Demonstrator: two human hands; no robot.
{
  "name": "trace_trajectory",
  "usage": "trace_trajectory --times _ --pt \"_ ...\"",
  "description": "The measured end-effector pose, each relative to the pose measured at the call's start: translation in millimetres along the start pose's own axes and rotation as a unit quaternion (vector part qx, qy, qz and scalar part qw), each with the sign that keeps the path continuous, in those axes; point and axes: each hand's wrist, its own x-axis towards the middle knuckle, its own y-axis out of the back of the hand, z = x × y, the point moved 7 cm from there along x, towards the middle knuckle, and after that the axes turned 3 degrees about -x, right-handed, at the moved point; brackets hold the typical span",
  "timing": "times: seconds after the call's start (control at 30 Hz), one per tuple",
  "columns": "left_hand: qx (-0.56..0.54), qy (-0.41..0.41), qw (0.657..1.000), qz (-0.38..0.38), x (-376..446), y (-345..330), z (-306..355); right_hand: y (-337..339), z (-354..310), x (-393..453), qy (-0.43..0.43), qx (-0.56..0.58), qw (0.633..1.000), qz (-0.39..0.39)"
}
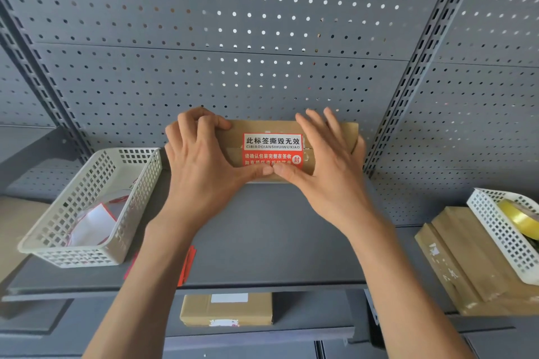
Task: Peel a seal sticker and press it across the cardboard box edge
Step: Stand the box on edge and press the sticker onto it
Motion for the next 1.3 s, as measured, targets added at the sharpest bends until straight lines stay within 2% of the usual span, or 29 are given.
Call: trace_trajectory --times 0.4,0.6,0.73,0.8,0.9,0.97,1.03,1.17,1.3 --pt "-0.048 0.018 0.998 -0.021 3 3 -10 3 9 3 0.009 0.060 0.998 -0.021" --pt "-0.092 0.007 0.995 -0.039 4 7 -14 8 19 0 0.008 0.114 0.992 -0.061" --pt "-0.111 0.001 0.992 -0.066 3 9 -15 10 19 0 0.002 0.104 0.992 -0.077" --pt "-0.110 0.017 0.992 -0.056 4 10 -13 12 15 0 -0.011 0.125 0.991 -0.052" --pt "-0.081 0.069 0.994 0.022 6 8 -6 14 7 4 -0.067 0.150 0.985 0.054" --pt "-0.042 0.083 0.993 0.076 5 6 2 12 0 6 -0.104 0.107 0.980 0.130" --pt "-0.013 0.088 0.991 0.099 5 3 8 7 -5 7 -0.133 0.055 0.973 0.180" --pt "0.029 0.081 0.989 0.119 7 0 9 3 -10 10 -0.136 -0.001 0.963 0.234" --pt "0.031 0.069 0.990 0.123 7 -1 8 2 -9 10 -0.125 0.020 0.962 0.242"
